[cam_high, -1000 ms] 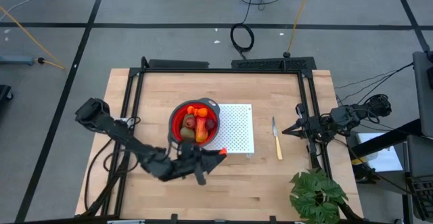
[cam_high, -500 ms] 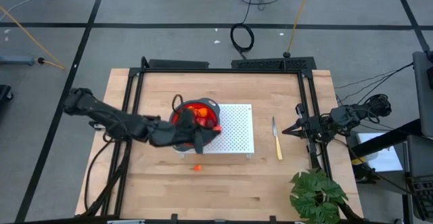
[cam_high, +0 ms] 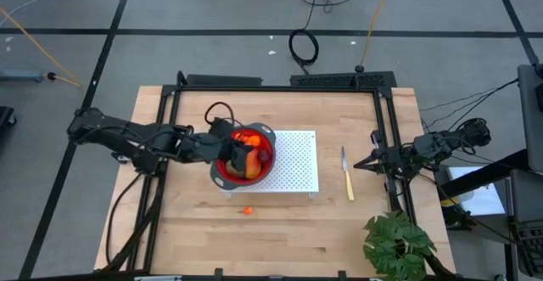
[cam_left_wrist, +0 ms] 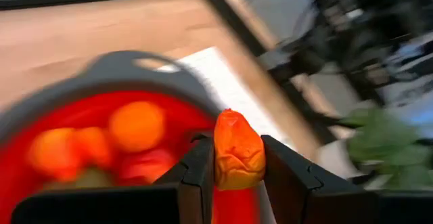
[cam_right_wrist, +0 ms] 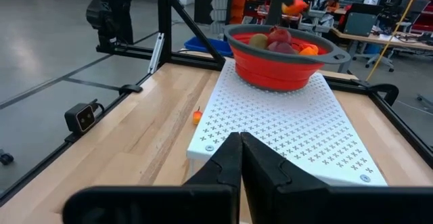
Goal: Pick & Place Fruit
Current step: Put the orange pear into the red strainer bowl on the shelf
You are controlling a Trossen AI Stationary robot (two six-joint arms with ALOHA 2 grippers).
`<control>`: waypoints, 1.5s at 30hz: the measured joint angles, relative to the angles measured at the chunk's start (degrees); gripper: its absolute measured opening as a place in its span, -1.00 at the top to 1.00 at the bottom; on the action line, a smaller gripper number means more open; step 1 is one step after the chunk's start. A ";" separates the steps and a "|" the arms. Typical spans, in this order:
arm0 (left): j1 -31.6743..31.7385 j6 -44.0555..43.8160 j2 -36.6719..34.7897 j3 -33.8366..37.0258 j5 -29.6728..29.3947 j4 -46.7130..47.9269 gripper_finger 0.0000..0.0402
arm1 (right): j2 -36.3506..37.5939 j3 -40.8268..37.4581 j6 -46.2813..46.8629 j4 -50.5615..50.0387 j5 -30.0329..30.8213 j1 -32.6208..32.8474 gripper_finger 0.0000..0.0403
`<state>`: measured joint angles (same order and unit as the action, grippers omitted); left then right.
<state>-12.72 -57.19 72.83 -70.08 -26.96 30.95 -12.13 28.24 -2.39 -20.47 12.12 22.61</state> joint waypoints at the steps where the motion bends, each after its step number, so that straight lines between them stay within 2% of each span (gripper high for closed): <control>1: 0.57 -0.04 -0.23 0.00 0.08 2.04 0.52 | -0.01 0.01 0.00 0.04 0.00 0.00 1.00; 9: 5.14 -2.07 -1.31 0.04 3.47 16.03 0.52 | -0.01 0.01 0.13 0.02 0.02 -0.02 1.00; 16: 7.64 -2.82 -2.60 -0.06 4.68 20.84 0.52 | -0.01 0.00 0.14 0.02 0.02 -0.01 1.00; 20: 8.01 -4.34 -2.29 0.09 8.15 24.65 0.52 | -0.01 -0.01 0.15 0.00 0.02 -0.02 1.00; 30: 7.99 -5.11 -2.39 0.07 9.77 24.92 0.52 | 0.00 0.00 0.15 0.00 0.02 0.00 1.00; 40: 7.99 -5.29 -2.37 0.07 14.72 24.90 0.51 | 0.01 0.01 0.17 0.00 0.02 0.00 1.00; 45: 7.99 -5.96 -2.37 0.07 14.66 24.90 0.38 | 0.00 0.01 0.18 0.00 0.02 0.00 1.00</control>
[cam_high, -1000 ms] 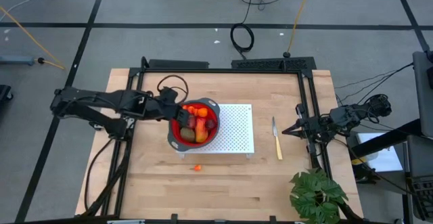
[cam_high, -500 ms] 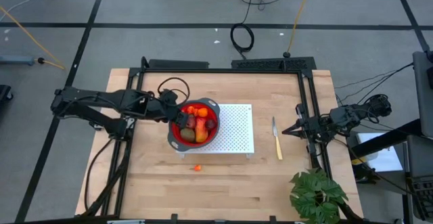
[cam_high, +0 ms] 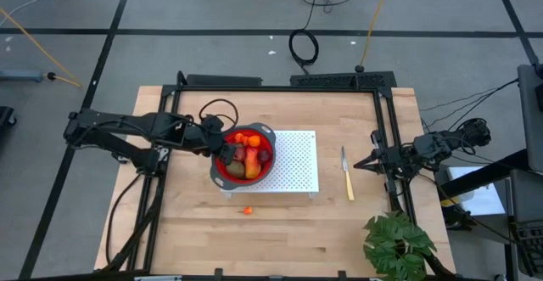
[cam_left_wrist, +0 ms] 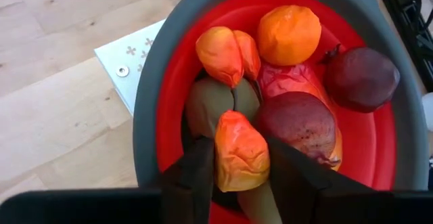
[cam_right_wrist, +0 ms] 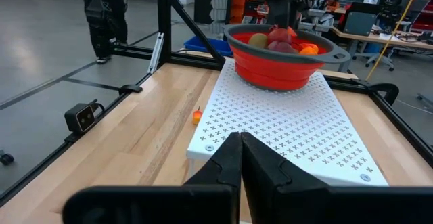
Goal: Pick & Place Fruit
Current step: Put the orange pear into the red strainer bowl on the shelf
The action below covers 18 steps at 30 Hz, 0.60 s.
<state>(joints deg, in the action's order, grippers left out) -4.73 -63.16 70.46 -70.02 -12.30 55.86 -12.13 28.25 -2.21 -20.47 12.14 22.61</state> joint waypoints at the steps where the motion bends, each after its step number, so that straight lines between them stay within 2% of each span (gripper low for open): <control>1: 0.00 0.00 0.00 0.00 -0.02 0.02 0.33 | 0.00 0.00 0.00 0.00 0.01 -0.01 1.00; 6: 0.03 0.59 0.00 0.00 0.40 0.02 0.09 | 0.01 0.00 0.02 0.00 0.00 0.00 1.00; 9: 1.25 0.78 -0.72 -0.36 4.47 0.71 0.01 | -0.01 0.00 0.02 0.00 0.00 -0.01 1.00; 12: 1.73 -1.09 -2.72 -2.84 5.26 0.99 0.02 | 0.00 -0.01 0.02 0.00 0.00 -0.02 1.00; 18: -1.74 -3.23 -4.20 -9.23 -1.56 0.37 0.20 | -0.01 0.00 0.02 0.00 -0.08 -0.01 1.00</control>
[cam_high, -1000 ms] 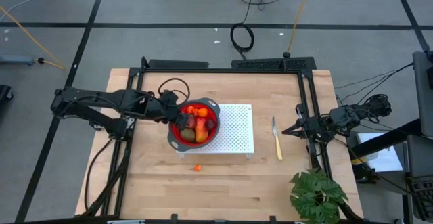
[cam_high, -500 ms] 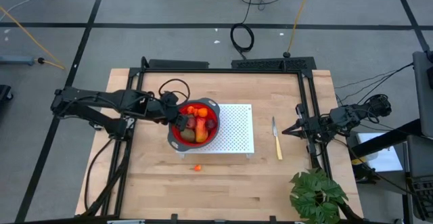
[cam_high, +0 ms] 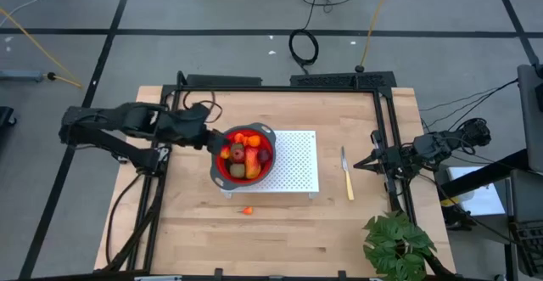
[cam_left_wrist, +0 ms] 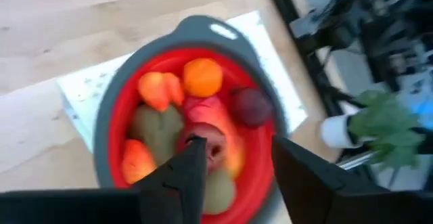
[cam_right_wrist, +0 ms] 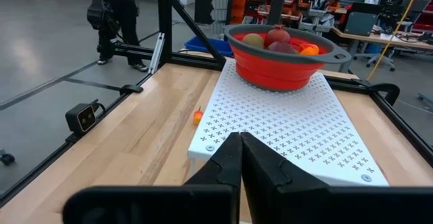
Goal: Pick & Place Fruit
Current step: Put the orange pear into the red strainer bowl on the shelf
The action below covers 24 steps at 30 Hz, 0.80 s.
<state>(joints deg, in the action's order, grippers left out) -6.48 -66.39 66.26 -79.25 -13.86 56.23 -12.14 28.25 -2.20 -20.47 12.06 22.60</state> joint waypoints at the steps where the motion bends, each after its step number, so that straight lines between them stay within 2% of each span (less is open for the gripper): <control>1: -0.91 -0.59 0.00 -0.79 -0.47 0.04 0.24 | 0.02 0.00 0.00 0.02 -0.03 -0.01 1.00; 7: -7.21 -5.10 2.99 -3.00 -1.69 -4.19 0.49 | 0.02 -0.02 0.00 0.00 -0.12 0.01 1.00; 16: -16.60 -9.66 11.17 -5.87 -2.68 -10.64 0.94 | 0.01 -0.01 -0.02 0.00 -0.12 0.01 1.00; 24: -22.35 -15.45 18.24 -11.21 -6.44 -9.98 0.99 | 0.00 0.00 -0.07 0.00 -0.14 -0.01 1.00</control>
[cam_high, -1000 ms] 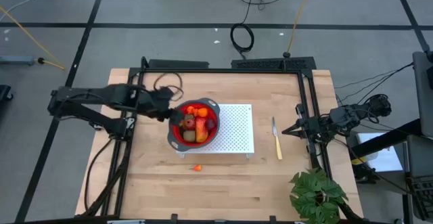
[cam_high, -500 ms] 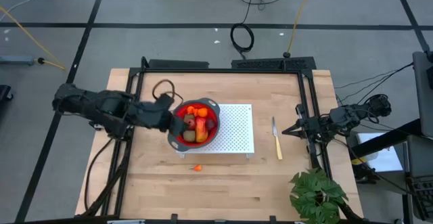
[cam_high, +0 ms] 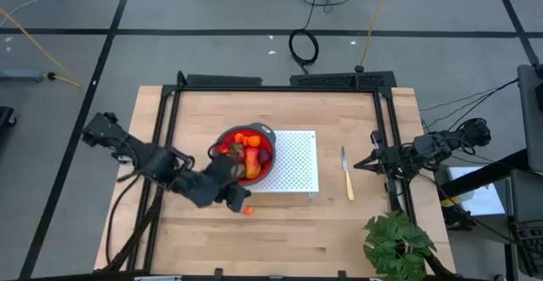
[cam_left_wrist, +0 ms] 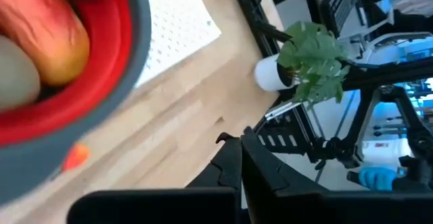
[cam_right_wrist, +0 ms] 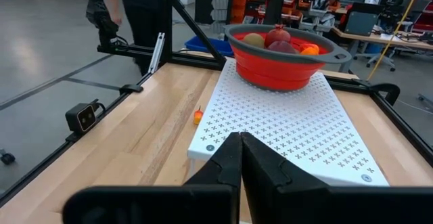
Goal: Pick & Place Fruit
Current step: Put the orange pear into the red strainer bowl on the shelf
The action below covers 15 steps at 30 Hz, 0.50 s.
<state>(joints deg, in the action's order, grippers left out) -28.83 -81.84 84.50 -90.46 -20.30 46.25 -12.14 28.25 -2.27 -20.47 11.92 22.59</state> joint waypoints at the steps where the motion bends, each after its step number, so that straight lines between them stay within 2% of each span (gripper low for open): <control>1: -0.74 -0.86 0.79 -0.69 -0.51 0.51 0.99 | 0.00 0.00 -0.02 0.00 0.02 0.02 1.00; 15: -8.29 -18.43 11.37 -2.92 -1.87 0.69 1.00 | 0.01 -0.02 0.00 -0.02 0.00 0.00 1.00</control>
<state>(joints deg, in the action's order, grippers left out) -37.12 -100.27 95.87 -93.38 -22.17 46.94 -12.13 28.23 -2.26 -20.49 11.92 22.60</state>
